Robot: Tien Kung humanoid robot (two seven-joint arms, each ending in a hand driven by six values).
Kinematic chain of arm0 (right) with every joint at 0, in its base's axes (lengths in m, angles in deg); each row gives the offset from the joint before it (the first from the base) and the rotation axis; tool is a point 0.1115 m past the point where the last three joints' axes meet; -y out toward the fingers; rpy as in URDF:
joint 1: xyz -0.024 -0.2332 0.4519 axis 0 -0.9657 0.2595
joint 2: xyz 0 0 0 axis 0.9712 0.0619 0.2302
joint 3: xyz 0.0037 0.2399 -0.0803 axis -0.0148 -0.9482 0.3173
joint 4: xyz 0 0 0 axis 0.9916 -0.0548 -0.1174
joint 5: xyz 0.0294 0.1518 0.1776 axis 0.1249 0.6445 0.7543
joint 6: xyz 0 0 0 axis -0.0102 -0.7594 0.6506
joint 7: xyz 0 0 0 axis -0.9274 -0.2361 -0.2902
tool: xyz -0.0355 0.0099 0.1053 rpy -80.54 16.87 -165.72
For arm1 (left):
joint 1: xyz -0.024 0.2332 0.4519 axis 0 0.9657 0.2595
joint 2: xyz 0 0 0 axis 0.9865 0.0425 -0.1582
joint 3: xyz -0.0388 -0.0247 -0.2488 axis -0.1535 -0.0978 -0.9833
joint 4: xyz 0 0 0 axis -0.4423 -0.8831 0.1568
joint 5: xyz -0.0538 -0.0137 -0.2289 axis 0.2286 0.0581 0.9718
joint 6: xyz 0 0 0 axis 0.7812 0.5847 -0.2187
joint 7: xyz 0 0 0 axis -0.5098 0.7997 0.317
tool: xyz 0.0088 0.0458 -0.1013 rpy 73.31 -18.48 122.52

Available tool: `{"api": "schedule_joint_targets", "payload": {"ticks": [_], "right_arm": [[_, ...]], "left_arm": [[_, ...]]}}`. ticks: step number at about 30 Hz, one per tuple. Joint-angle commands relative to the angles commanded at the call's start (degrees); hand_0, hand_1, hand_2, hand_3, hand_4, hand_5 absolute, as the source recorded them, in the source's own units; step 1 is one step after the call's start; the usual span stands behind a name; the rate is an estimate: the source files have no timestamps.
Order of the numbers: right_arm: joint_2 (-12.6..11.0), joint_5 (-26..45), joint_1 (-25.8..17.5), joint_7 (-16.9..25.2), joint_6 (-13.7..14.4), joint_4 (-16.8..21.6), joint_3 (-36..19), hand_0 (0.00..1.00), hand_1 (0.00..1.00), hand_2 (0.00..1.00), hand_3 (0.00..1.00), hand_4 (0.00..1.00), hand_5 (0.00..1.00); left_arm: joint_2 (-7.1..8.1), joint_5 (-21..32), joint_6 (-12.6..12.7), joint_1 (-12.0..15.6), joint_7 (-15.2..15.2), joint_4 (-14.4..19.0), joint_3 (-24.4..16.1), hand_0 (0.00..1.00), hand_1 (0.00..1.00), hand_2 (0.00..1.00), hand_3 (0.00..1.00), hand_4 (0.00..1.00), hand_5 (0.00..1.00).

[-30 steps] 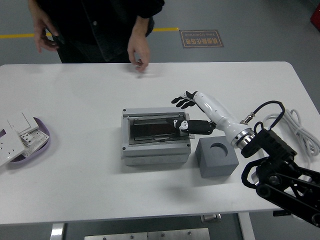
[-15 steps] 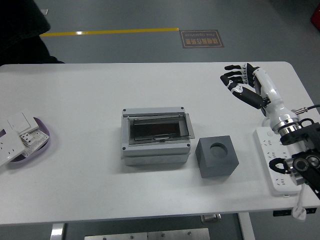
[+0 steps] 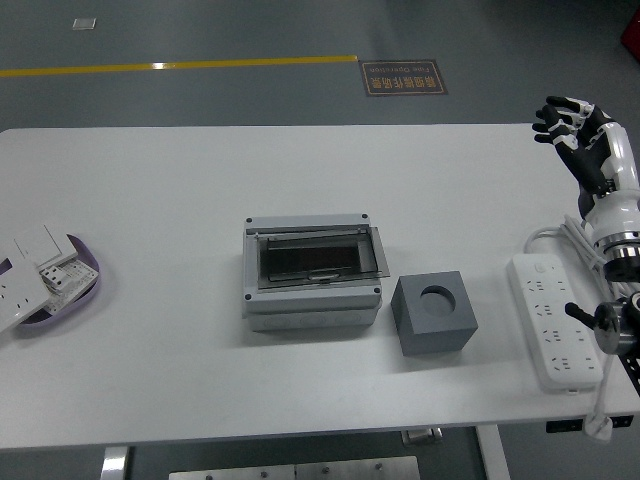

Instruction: Pick up the cylinder from the cube,place it in the box,flap close box

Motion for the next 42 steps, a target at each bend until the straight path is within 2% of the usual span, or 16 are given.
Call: {"api": "schedule_joint_targets", "payload": {"ticks": [5, 11, 15, 16, 21, 22, 26, 27, 33, 34, 42], "right_arm": [[0.19, 3.03, 0.51, 1.51, -0.28, -1.63, 0.09, 0.623, 0.612, 0.590, 0.625, 0.787, 0.436], [0.46, 9.79, 1.80, 6.84, 0.86, -5.65, 1.23, 0.624, 0.616, 0.596, 0.626, 0.794, 0.422], [0.49, 11.76, 2.41, 8.07, 1.15, -6.71, 1.79, 0.624, 0.616, 0.596, 0.626, 0.794, 0.422], [0.51, 11.92, 2.56, 8.17, 1.10, -6.88, 1.94, 0.633, 0.612, 0.591, 0.619, 0.797, 0.361], [0.79, 12.71, 3.62, 8.84, 1.00, -7.49, 3.01, 0.633, 0.612, 0.591, 0.619, 0.797, 0.361], [0.91, 12.75, 3.88, 8.96, 0.98, -7.57, 3.21, 0.621, 0.614, 0.598, 0.620, 0.790, 0.267], [1.40, 12.69, 4.57, 9.21, 0.98, -7.62, 3.75, 0.621, 0.614, 0.598, 0.620, 0.790, 0.267], [1.48, 12.69, 4.60, 9.26, 0.99, -7.59, 3.79, 0.641, 0.609, 0.610, 0.619, 0.735, 0.123], [1.43, 13.04, 4.10, 9.57, 0.99, -7.61, 3.15, 0.641, 0.609, 0.610, 0.619, 0.735, 0.123], [1.41, 13.17, 4.04, 9.80, 1.10, -7.73, 3.01, 0.641, 0.615, 0.611, 0.618, 0.705, 0.099], [1.60, 14.20, 4.04, 11.32, 1.73, -8.93, 2.48, 0.645, 0.616, 0.615, 0.619, 0.685, 0.070]], "left_arm": [[-0.22, 0.38, 0.01, 0.06, 0.03, -0.09, 0.29, 0.593, 0.628, 0.613, 0.635, 0.681, 0.210], [-0.19, 0.57, 0.00, -0.23, 0.01, -0.13, 0.38, 0.593, 0.627, 0.613, 0.636, 0.682, 0.212], [-0.31, 0.68, 0.04, -0.32, 0.03, -0.18, 0.54, 0.593, 0.627, 0.613, 0.636, 0.682, 0.212], [-0.37, 0.68, 0.06, -0.33, 0.04, -0.19, 0.52, 0.593, 0.626, 0.614, 0.636, 0.683, 0.212], [-0.62, 0.72, 0.16, -0.41, 0.09, -0.28, 0.66, 0.593, 0.626, 0.614, 0.636, 0.683, 0.212], [-0.66, 0.72, 0.18, -0.45, 0.10, -0.30, 0.67, 0.594, 0.627, 0.615, 0.636, 0.684, 0.212], [-0.77, 0.58, 0.20, -0.65, 0.08, -0.30, 0.58, 0.594, 0.627, 0.615, 0.636, 0.684, 0.212], [-0.79, 0.56, 0.20, -0.70, 0.08, -0.30, 0.57, 0.594, 0.626, 0.615, 0.634, 0.684, 0.212], [-0.88, 0.54, 0.22, -0.79, 0.06, -0.32, 0.59, 0.594, 0.626, 0.615, 0.634, 0.684, 0.212], [-0.87, 0.53, 0.24, -0.81, 0.05, -0.34, 0.59, 0.594, 0.627, 0.614, 0.635, 0.684, 0.213], [-0.90, 0.23, 0.27, -1.22, -0.01, -0.33, 0.46, 0.594, 0.627, 0.614, 0.635, 0.684, 0.212]]}}
